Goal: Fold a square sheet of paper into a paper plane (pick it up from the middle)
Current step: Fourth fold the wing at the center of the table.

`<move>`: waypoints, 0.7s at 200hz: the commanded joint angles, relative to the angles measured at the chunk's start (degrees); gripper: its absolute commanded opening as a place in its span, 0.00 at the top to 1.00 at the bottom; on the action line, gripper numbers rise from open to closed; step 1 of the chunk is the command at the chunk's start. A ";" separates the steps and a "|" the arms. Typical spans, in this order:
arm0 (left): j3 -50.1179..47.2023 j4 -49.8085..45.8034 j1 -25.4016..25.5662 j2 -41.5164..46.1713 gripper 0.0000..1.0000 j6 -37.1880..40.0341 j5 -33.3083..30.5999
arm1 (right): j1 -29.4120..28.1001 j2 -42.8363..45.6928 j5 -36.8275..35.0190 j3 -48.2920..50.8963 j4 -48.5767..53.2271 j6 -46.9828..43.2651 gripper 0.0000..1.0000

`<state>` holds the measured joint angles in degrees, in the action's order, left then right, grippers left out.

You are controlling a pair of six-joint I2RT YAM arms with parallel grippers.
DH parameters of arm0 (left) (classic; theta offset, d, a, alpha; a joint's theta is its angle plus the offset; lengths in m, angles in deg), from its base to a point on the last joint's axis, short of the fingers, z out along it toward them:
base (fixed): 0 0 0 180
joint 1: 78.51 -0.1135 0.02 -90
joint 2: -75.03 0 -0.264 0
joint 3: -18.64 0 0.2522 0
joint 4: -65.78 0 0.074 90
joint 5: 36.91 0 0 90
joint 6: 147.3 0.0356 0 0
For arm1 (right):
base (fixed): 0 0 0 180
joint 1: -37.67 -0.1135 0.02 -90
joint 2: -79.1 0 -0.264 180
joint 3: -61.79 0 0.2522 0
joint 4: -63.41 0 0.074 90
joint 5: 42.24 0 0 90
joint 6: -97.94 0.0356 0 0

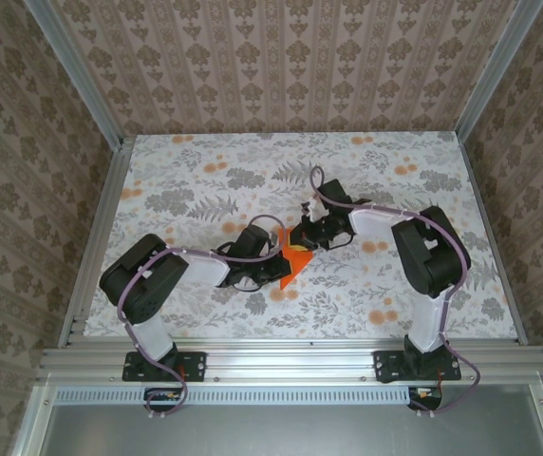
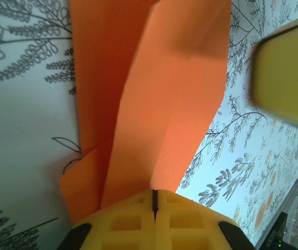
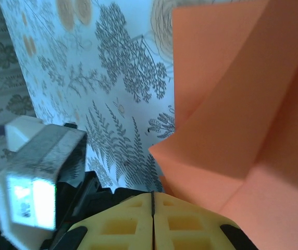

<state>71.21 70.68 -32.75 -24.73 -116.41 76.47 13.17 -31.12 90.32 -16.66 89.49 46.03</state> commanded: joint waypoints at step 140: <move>-6.64 -8.45 0.29 -4.18 1.00 -0.57 0.16 | 7.99 -17.37 -8.04 -17.07 3.85 1.33 0.92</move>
<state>69.09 74.52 -32.86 -24.76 -116.48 76.90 17.81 -44.47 88.90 -30.93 95.83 47.16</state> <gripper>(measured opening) 0.053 0.086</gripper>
